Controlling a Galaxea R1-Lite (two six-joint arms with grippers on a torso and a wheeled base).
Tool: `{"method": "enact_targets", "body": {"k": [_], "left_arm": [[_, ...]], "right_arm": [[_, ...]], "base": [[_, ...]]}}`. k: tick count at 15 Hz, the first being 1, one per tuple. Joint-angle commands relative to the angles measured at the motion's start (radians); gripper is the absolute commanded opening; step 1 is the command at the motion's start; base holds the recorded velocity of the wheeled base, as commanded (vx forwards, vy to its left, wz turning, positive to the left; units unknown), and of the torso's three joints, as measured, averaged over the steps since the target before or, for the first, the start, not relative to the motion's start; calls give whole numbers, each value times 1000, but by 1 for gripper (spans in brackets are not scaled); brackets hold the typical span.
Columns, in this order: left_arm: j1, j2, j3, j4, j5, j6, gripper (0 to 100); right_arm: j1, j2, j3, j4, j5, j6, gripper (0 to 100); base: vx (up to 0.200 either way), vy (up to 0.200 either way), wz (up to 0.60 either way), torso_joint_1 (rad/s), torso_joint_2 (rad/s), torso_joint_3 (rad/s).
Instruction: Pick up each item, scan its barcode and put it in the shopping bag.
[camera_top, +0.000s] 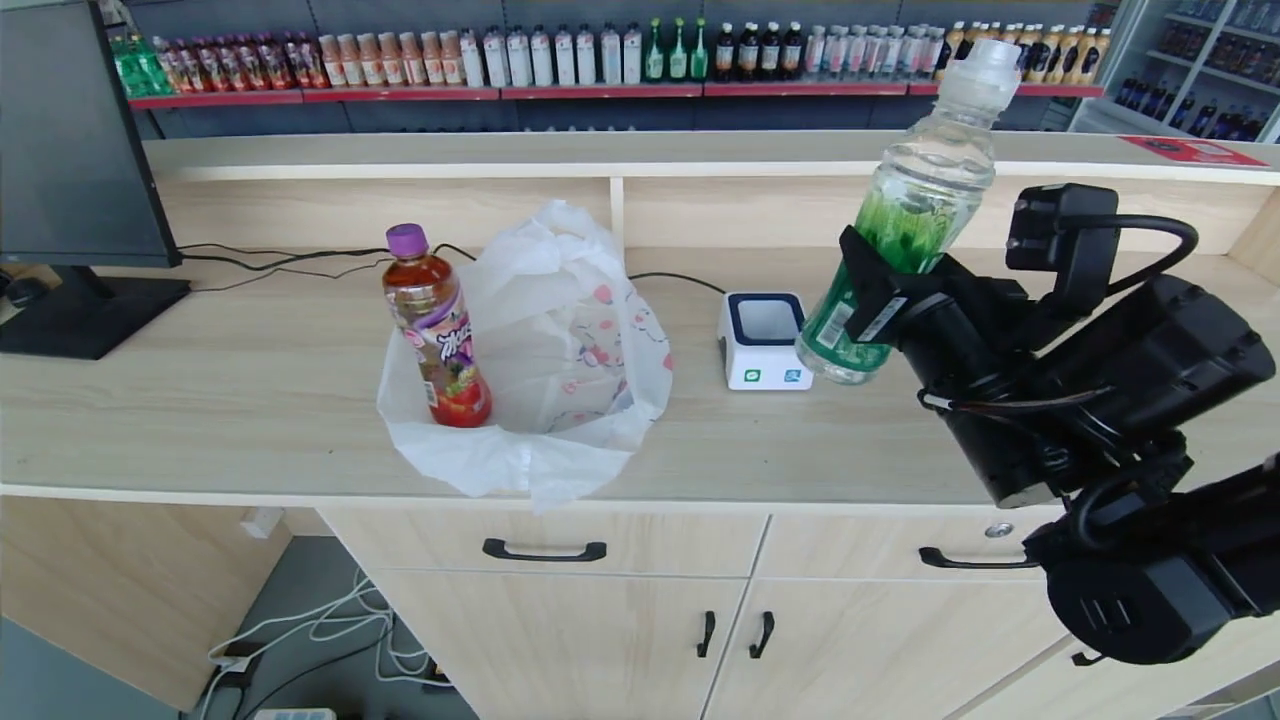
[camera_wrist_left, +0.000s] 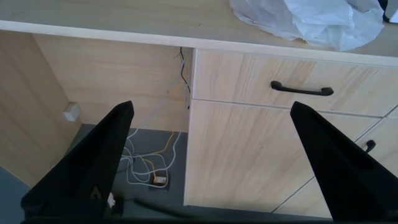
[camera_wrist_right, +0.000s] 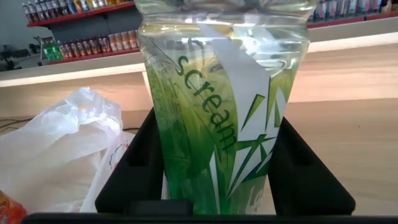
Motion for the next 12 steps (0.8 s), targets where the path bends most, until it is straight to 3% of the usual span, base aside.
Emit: {"method": "enact_targets", "body": {"k": [1,2,12], "left_arm": [[0,0,0,-1,0,-1,100],[0,0,0,-1,0,-1,100],[0,0,0,1,0,-1,100]], "right_arm": [[-7,1,-5,0,1,0,0],[-10,0,-3,0,1,0,0],[-5,7,-5,0,1,-17,0]], "base": [[0,0,0,0,0,0],[0,0,0,0,0,0],[0,200,0,10,6,-1]]}}
